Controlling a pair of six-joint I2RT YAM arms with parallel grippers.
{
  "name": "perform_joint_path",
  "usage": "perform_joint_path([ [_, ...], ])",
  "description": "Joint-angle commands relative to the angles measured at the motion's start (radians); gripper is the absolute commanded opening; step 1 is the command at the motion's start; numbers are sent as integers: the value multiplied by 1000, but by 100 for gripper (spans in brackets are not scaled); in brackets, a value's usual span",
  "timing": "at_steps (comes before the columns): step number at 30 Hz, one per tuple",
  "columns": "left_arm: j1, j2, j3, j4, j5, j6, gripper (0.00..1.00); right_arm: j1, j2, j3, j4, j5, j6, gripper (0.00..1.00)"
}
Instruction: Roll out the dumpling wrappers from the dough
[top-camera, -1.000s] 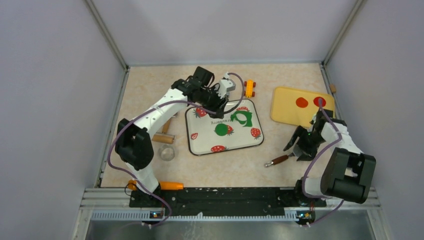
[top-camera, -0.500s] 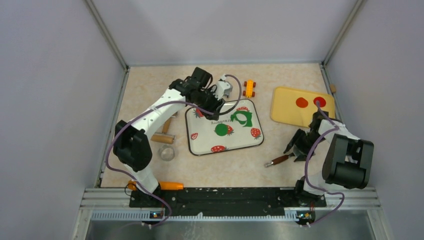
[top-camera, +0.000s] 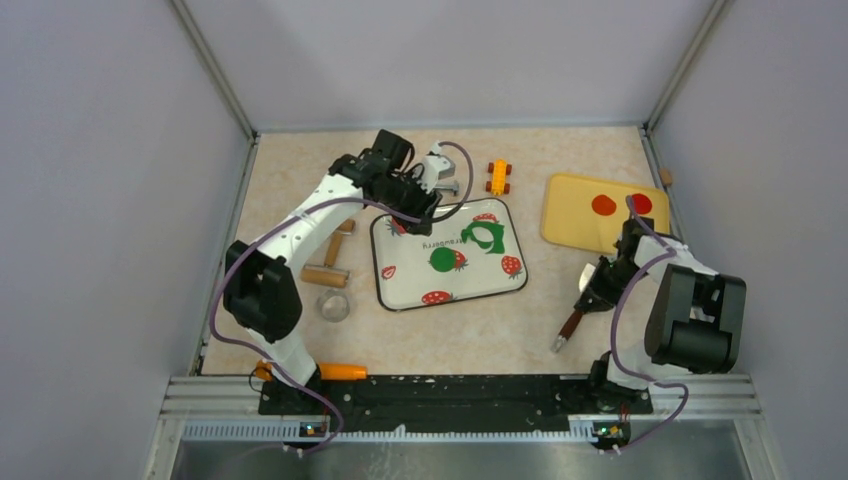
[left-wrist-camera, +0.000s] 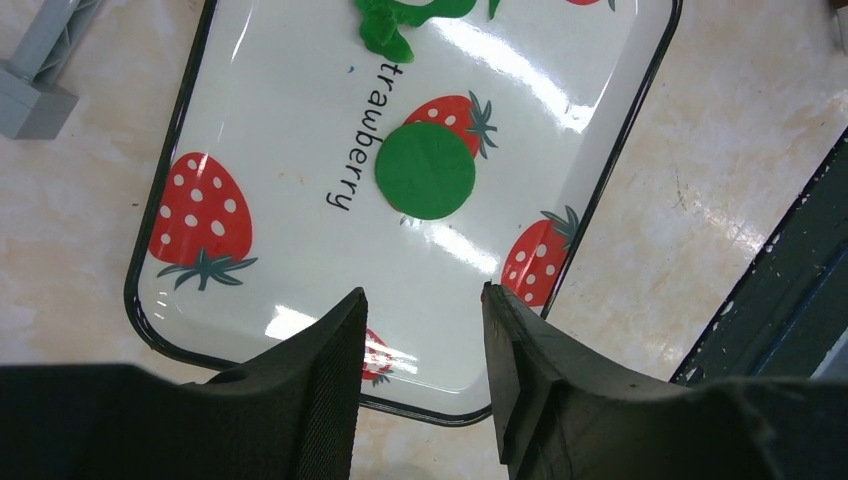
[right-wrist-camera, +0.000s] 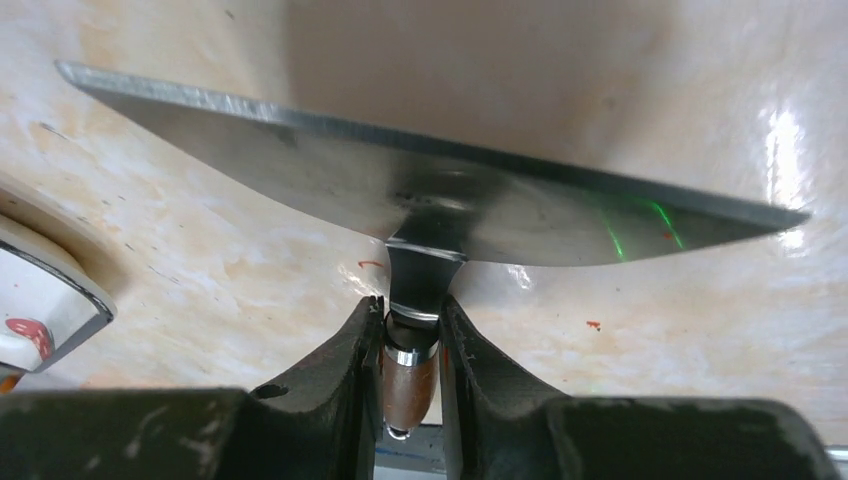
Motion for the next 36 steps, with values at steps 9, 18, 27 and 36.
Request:
perform_joint_path([
  [9,31,-82,-76,143,77,-31,51,32,-107,189,-58,-126,-160,0],
  [18,32,30,5,187,196,-188,52,71,-111,215,-20,-122,-172,0],
  [27,40,23,-22,203,207,-198,51,73,58,349,-5,-135,-533,0],
  [36,51,-3,-75,223,211,-210,51,74,32,210,-67,-141,-933,0],
])
